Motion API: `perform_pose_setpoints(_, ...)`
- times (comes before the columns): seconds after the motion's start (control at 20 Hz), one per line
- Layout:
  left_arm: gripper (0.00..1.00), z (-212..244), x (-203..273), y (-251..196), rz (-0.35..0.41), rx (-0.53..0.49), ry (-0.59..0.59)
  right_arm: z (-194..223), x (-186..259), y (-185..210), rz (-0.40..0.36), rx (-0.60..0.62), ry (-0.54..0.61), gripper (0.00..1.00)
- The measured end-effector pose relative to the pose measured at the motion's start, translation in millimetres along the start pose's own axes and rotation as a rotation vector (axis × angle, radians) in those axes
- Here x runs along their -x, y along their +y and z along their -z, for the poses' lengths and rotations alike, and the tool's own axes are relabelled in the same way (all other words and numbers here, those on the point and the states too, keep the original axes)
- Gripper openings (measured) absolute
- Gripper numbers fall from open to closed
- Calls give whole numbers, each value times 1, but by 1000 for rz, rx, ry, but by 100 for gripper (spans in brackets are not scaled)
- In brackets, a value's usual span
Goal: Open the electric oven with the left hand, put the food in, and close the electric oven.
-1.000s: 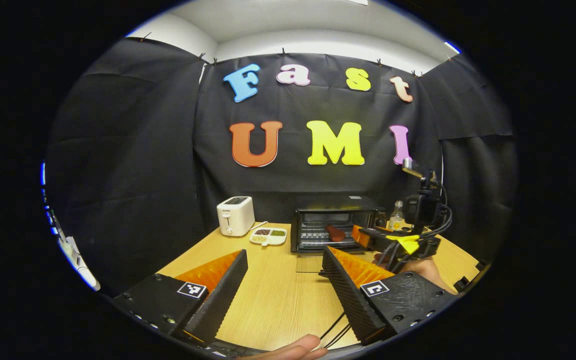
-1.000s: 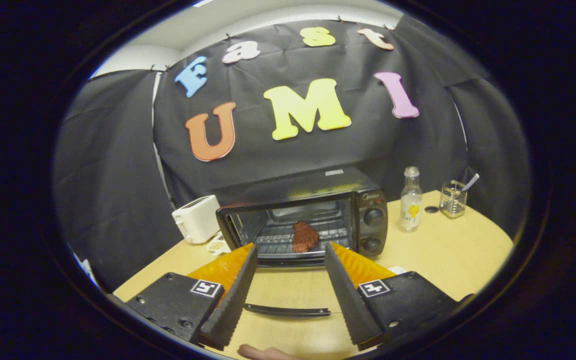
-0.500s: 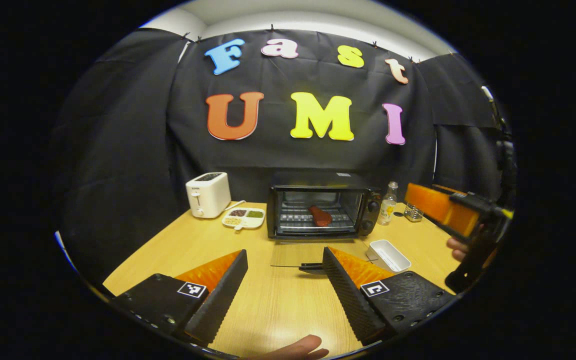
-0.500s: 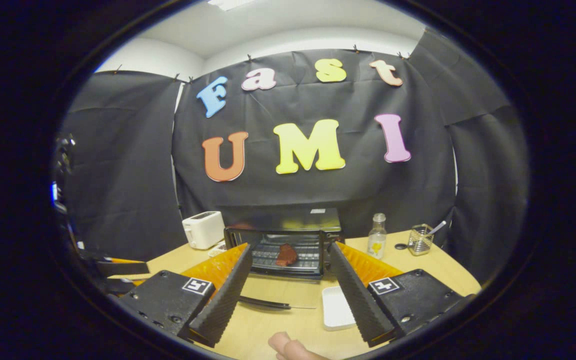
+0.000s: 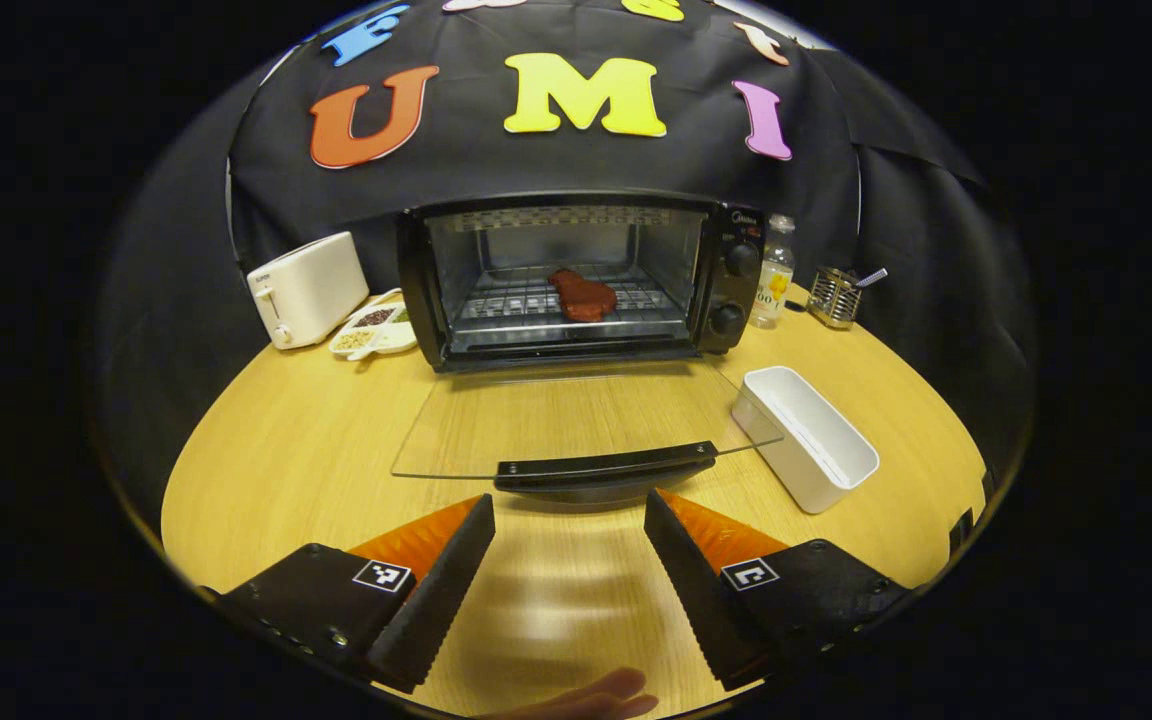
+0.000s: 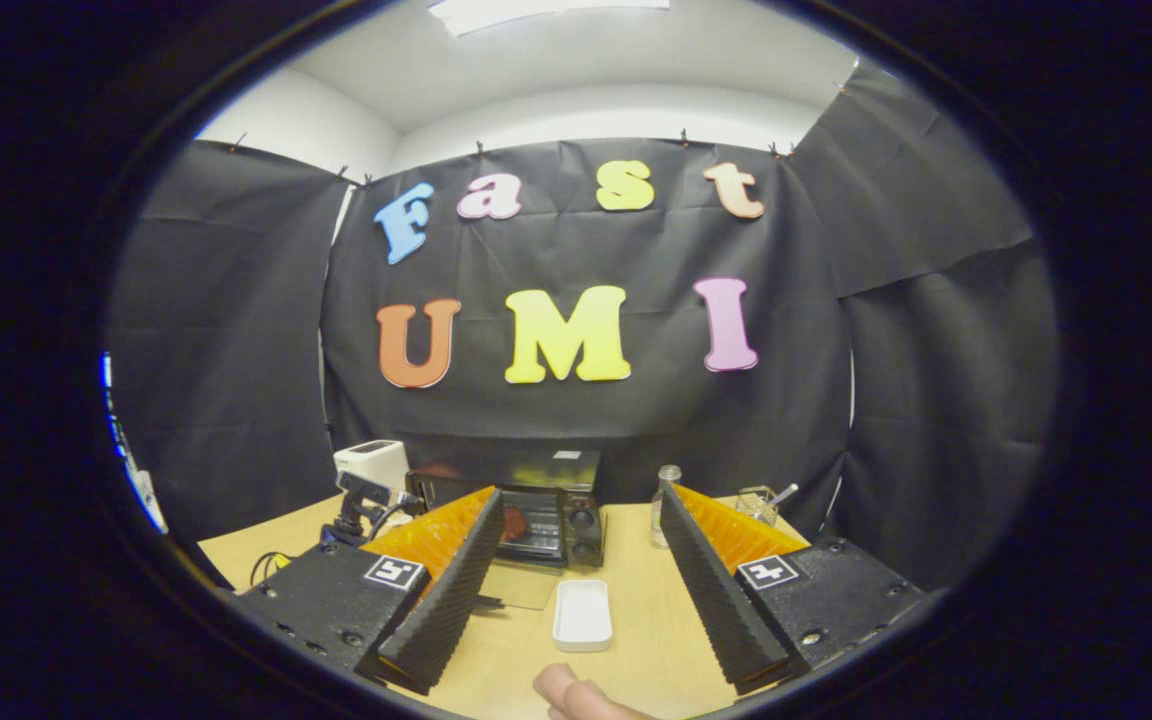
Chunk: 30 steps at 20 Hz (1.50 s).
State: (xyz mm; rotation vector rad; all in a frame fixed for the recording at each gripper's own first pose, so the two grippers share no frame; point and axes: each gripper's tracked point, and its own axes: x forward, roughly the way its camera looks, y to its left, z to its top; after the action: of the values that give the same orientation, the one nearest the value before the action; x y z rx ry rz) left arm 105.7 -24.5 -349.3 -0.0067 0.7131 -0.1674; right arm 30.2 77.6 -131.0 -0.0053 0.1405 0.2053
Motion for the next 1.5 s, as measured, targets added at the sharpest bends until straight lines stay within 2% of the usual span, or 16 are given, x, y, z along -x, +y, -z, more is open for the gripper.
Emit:
perform_pose_setpoints(0.05,96,0,-6,-6,8,8,8,-3,3,-10,16,-7,-5,99)
perform_pose_setpoints(0.1,96,1,-11,-9,12,12,17,-4,7,-18,29,-15,-8,96)
perform_pose_setpoints(0.3,97,5,-28,-8,-38,-18,61,-10,24,-40,43,-56,-34,99)
perform_pose_setpoints(0.45,97,9,-31,-9,-57,-11,87,-11,34,-57,57,-66,-48,96)
perform_pose_setpoints(0.55,96,8,-33,-8,-58,-8,83,-11,36,-59,58,-59,-53,99)
perform_pose_setpoints(0.6,100,8,-32,-8,-57,0,84,-10,37,-60,58,-56,-49,99)
perform_pose_setpoints(0.65,96,7,-32,-9,-57,5,84,-8,39,-59,55,-54,-45,99)
perform_pose_setpoints(0.75,96,3,-29,-9,-57,4,78,-9,42,-58,51,-50,-45,99)
perform_pose_setpoints(0.8,96,0,-27,-9,-58,3,69,-10,43,-60,56,-45,-47,96)
perform_pose_setpoints(0.95,96,-9,-22,-9,-58,13,52,-13,46,-63,70,-34,-59,96)
perform_pose_setpoints(1.0,96,-12,-21,-9,-58,14,46,-13,46,-62,69,-32,-61,99)
perform_pose_setpoints(1.5,96,-50,-7,-7,-66,13,-24,-11,43,-63,65,-35,-53,99)
